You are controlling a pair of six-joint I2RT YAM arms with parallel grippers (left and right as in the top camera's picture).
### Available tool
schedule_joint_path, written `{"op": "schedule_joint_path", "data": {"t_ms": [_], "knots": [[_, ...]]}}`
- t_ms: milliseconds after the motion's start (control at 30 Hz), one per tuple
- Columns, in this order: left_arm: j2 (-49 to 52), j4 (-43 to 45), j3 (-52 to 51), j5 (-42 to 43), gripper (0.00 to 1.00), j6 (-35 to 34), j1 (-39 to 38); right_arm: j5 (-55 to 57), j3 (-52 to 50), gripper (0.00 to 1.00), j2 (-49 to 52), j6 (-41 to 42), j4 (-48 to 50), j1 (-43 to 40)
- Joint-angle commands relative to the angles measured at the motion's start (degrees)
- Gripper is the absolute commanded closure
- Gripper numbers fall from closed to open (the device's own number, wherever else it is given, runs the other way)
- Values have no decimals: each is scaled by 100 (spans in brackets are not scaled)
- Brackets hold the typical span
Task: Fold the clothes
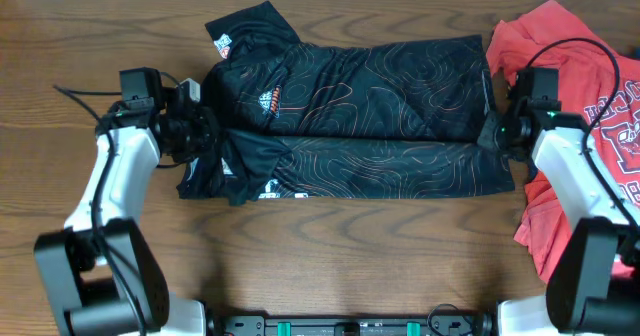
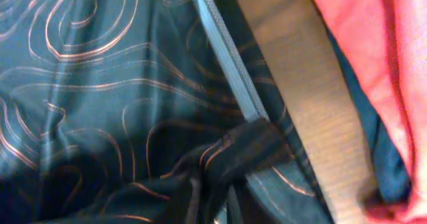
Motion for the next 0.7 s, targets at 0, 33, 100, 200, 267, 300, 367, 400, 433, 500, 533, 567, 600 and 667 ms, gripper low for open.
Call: {"op": "schedule_joint_path", "data": {"t_ms": [0, 33, 100, 200, 267, 300, 367, 400, 433, 500, 533, 567, 600, 667], "knots": [[184, 271, 20, 94, 59, -37, -7, 11, 26, 80, 179, 22, 273, -87], [205, 337, 20, 94, 45, -35, -4, 13, 26, 75, 197, 22, 328, -87], [197, 374, 24, 87, 31, -33, 22, 15, 28, 57, 197, 20, 345, -90], [109, 278, 33, 74, 20, -35, 162, 17, 28, 54, 136, -7, 142, -92], [-4, -94, 33, 68, 20, -33, 295, 15, 28, 54, 103, -4, -164, -94], [-48, -380, 33, -35, 20, -35, 358, 15, 28, 55, 101, -4, -376, -92], [-63, -931, 31, -629, 20, -35, 431, 9, 24, 59, 103, 2, -804, -92], [-55, -1145, 22, -1003, 20, -37, 442, 11, 9, 60, 109, 2, -949, -85], [-48, -1305, -20, -1403, 20, -39, 442, 11, -35, 62, 111, 2, -1051, -85], [-48, -1318, -160, -1729, 20, -39, 435, 13, -168, 64, 114, -2, -1064, -85], [-48, -1244, -249, -1729, 20, -46, 435, 13, -264, 64, 114, -2, -1019, -85], [-46, -1163, -326, -1731, 20, -116, 435, 13, -363, 64, 118, 0, -951, -85], [-46, -1078, -398, -1733, 20, -164, 435, 11, -490, 63, 118, 0, -837, -85], [-46, -892, -557, -1735, 20, -170, 435, 13, -750, 62, 118, 0, -577, -85]]}}
